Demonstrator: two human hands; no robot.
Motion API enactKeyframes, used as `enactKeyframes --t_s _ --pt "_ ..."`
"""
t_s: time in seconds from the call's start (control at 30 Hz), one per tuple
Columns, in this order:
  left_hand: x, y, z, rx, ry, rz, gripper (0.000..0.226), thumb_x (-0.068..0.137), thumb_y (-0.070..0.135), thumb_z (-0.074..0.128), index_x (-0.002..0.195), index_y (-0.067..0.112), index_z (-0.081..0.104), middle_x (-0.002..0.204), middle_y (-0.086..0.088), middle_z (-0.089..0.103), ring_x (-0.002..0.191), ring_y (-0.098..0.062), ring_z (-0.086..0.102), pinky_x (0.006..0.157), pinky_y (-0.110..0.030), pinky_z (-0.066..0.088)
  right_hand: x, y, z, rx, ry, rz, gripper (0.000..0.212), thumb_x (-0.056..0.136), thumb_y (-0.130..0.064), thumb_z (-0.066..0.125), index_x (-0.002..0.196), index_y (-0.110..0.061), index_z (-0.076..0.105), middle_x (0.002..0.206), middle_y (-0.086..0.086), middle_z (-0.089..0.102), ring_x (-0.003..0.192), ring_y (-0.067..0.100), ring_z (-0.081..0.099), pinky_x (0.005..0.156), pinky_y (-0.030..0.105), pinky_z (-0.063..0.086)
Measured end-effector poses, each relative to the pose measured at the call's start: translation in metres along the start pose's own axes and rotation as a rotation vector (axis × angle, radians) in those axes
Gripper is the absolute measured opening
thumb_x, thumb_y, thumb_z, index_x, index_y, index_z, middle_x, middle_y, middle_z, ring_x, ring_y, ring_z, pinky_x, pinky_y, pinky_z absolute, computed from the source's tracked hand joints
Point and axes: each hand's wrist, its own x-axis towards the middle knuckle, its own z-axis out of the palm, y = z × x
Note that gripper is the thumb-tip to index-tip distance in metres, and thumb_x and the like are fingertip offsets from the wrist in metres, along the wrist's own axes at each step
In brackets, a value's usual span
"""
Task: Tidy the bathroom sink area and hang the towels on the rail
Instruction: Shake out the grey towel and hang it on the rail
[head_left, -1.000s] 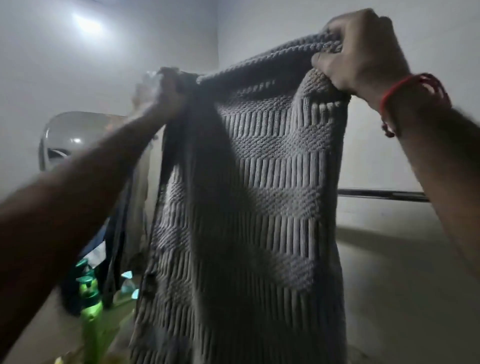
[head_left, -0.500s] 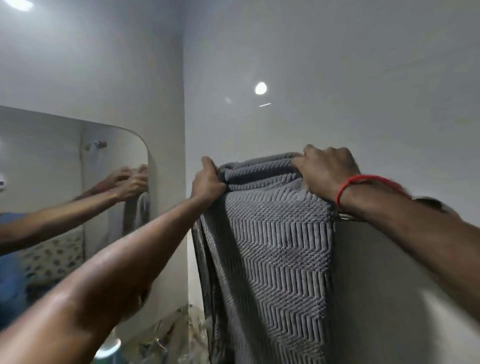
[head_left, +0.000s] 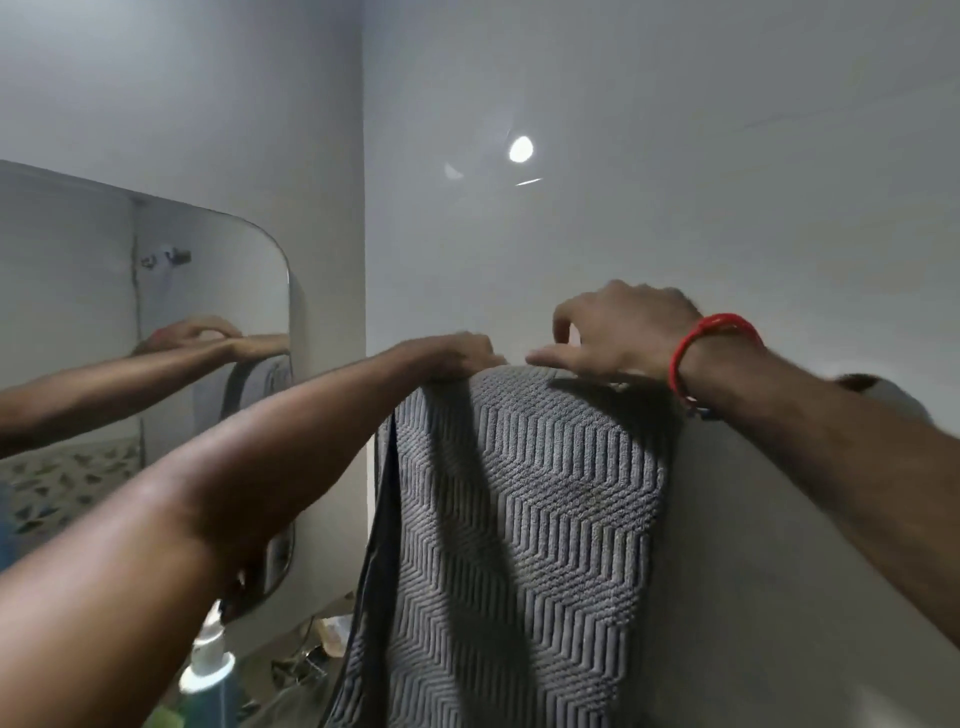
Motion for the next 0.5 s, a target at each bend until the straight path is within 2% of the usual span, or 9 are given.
enactKeyframes --t_s 0.07,0.1,0.17,0.23,0.3,0.33,0.4,0.43,0.5 --pt "-0.02 -0.005 0.009 0.073 0.483 0.155 0.057 0.097 0.059 0.042 0.058 0.019 0.054 0.059 0.003 0.059 0.058 -0.021 0.055 0.055 -0.026 0.035 -0.005 -0.007 0.013 0.018 -0.132 -0.07 0.086 0.059 -0.1 0.034 0.107 -0.034 0.061 0.1 -0.003 0.066 0.084 0.02 0.06 0.057 0.026 0.036" --pt "-0.029 -0.01 0.015 0.042 0.57 0.234 0.063 0.096 0.067 0.034 0.064 0.02 0.06 0.062 0.002 0.064 0.058 -0.02 0.056 0.056 -0.026 0.035 -0.009 -0.01 0.019 0.001 -0.208 -0.086 0.093 0.053 -0.102 0.035 0.109 -0.032 0.059 0.101 -0.002 0.065 0.084 0.021 0.059 0.06 0.028 0.04" --pt "-0.043 -0.019 0.025 -0.097 0.367 0.297 0.078 0.094 0.076 0.017 0.105 0.025 0.074 0.106 -0.01 0.077 0.085 -0.021 0.067 0.078 -0.036 0.047 -0.009 -0.01 0.031 0.018 -0.328 -0.107 0.101 0.048 -0.103 0.039 0.109 -0.026 0.059 0.102 0.0 0.066 0.084 0.023 0.06 0.069 0.032 0.047" --pt "-0.045 -0.019 0.025 -0.194 0.118 0.191 0.087 0.092 0.078 0.012 0.142 0.022 0.056 0.148 -0.013 0.055 0.128 -0.029 0.056 0.111 -0.049 0.037 0.004 -0.002 0.033 0.118 -0.434 -0.032 0.095 0.058 -0.098 0.042 0.107 -0.02 0.067 0.102 0.0 0.071 0.089 0.023 0.068 0.084 0.035 0.054" --pt "-0.039 -0.009 0.018 -0.227 0.031 0.118 0.093 0.089 0.081 0.013 0.151 0.019 0.043 0.16 -0.012 0.039 0.143 -0.029 0.042 0.122 -0.05 0.022 0.013 0.005 0.028 0.222 -0.539 0.068 0.082 0.068 -0.089 0.043 0.109 -0.023 0.071 0.11 0.002 0.074 0.099 0.023 0.072 0.097 0.046 0.053" --pt "-0.037 -0.003 0.016 -0.182 0.032 0.098 0.096 0.088 0.082 0.013 0.149 0.016 0.047 0.158 -0.015 0.041 0.139 -0.03 0.046 0.121 -0.05 0.025 0.016 0.006 0.027 0.26 -0.554 0.092 0.082 0.068 -0.09 0.041 0.109 -0.027 0.072 0.114 0.0 0.074 0.102 0.023 0.071 0.1 0.048 0.051" --pt "-0.039 0.0 0.019 -0.084 0.125 0.072 0.094 0.088 0.081 0.013 0.133 0.015 0.063 0.143 -0.02 0.058 0.115 -0.029 0.058 0.109 -0.048 0.039 0.013 0.001 0.03 0.245 -0.469 0.038 0.101 0.058 -0.102 0.027 0.112 -0.028 0.069 0.116 -0.002 0.069 0.099 0.022 0.066 0.095 0.042 0.048" --pt "-0.044 -0.003 0.023 -0.062 0.217 0.068 0.09 0.089 0.08 0.013 0.124 0.018 0.068 0.133 -0.019 0.065 0.107 -0.029 0.061 0.103 -0.048 0.044 0.008 -0.005 0.032 0.226 -0.347 0.04 0.106 0.052 -0.105 0.022 0.113 -0.03 0.066 0.116 0.0 0.067 0.097 0.022 0.064 0.086 0.039 0.047" --pt "-0.057 -0.013 0.033 -0.051 0.43 0.073 0.078 0.091 0.074 0.013 0.112 0.024 0.068 0.12 -0.012 0.07 0.107 -0.03 0.062 0.097 -0.047 0.047 -0.001 -0.013 0.038 0.156 0.01 0.085 0.092 0.061 -0.1 0.025 0.114 -0.032 0.059 0.114 0.003 0.067 0.098 0.028 0.063 0.075 0.038 0.043"
